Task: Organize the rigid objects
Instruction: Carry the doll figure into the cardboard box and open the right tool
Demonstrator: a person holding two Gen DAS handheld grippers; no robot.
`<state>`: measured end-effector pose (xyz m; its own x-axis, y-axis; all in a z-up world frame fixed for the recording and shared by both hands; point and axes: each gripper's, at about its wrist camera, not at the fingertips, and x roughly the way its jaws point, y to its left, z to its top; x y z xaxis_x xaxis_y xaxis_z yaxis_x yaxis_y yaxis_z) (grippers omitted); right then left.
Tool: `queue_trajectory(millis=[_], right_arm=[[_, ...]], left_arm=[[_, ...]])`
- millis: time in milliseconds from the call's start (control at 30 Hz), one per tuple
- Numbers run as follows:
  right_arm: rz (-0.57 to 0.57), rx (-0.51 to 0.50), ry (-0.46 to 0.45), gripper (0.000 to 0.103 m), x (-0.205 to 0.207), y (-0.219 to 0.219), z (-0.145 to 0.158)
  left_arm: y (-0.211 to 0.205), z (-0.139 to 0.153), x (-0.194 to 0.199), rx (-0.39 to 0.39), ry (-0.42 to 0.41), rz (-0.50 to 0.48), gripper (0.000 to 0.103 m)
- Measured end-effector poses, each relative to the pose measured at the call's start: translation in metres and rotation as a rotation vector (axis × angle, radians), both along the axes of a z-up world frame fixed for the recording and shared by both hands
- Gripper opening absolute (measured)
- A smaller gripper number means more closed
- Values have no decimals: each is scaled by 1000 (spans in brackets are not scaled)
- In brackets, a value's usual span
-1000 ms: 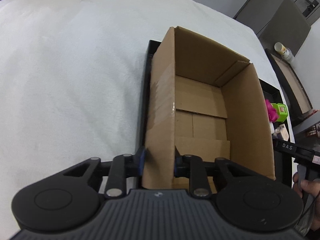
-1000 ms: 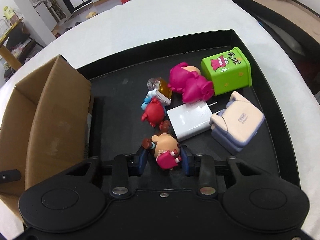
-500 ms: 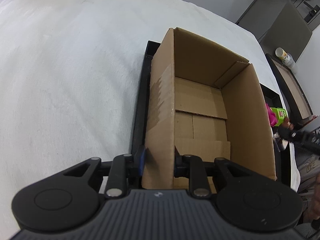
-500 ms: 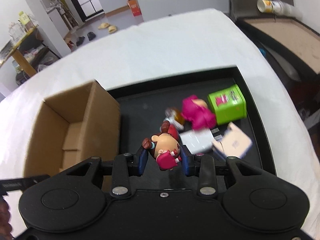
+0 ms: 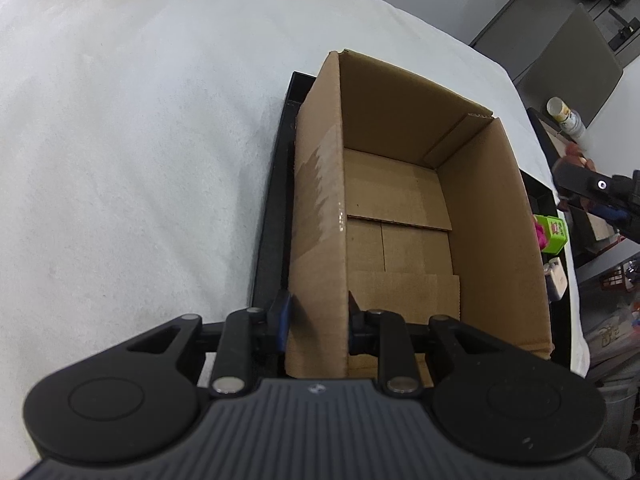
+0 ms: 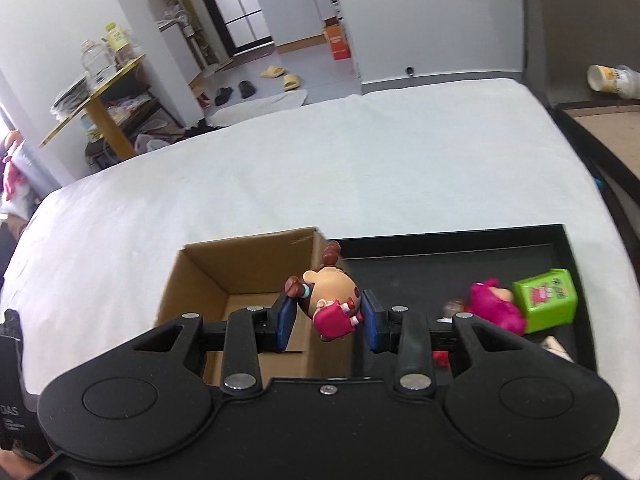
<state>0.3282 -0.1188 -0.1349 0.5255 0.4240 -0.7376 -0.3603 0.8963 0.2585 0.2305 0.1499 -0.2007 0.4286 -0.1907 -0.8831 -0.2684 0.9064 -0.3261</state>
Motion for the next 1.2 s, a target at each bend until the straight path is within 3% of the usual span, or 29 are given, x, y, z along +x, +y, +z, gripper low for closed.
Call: queue_trajectory(millis=[467,933,1000,1067,1200], right_arm=[[146,-43,18,34,-6,61,-4],[166,-104,58,35,12,91,-24],[178,-76,57,38,12,95,-20],[178,-47,52,48,10,94,-15],[169,-53,40,48,2,84,-5]], left_arm=[[9,-4,7,-67,39,6,24],[4,-4,15,-91,80,12,25],[4,-4,15,-90,79,15,26],[4,-4,14,-90,79,17,26],[2,-3,16,-81,79,24,27]])
